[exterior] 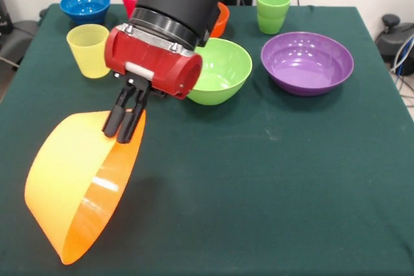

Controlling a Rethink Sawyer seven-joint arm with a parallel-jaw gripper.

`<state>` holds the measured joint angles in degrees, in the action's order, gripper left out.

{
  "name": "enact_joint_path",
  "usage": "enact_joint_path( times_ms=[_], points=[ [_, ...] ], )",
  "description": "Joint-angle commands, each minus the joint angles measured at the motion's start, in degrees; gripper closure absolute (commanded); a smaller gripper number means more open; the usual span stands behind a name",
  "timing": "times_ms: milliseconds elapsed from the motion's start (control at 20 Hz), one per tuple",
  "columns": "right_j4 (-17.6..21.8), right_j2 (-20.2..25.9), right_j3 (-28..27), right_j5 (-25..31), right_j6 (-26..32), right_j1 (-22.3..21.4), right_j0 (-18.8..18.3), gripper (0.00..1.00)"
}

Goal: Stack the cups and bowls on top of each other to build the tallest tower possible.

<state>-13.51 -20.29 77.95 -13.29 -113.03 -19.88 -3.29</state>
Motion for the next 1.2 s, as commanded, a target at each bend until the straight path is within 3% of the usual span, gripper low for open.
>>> enact_joint_path(
  times_ms=[50,1200],
  points=[
    [3.49,12.53,10.47,12.82,-6.30,6.94,-1.12,1.00],
    [-1.28,16.03,14.85,13.47,-10.13,6.41,-1.76,1.00]
  ],
)
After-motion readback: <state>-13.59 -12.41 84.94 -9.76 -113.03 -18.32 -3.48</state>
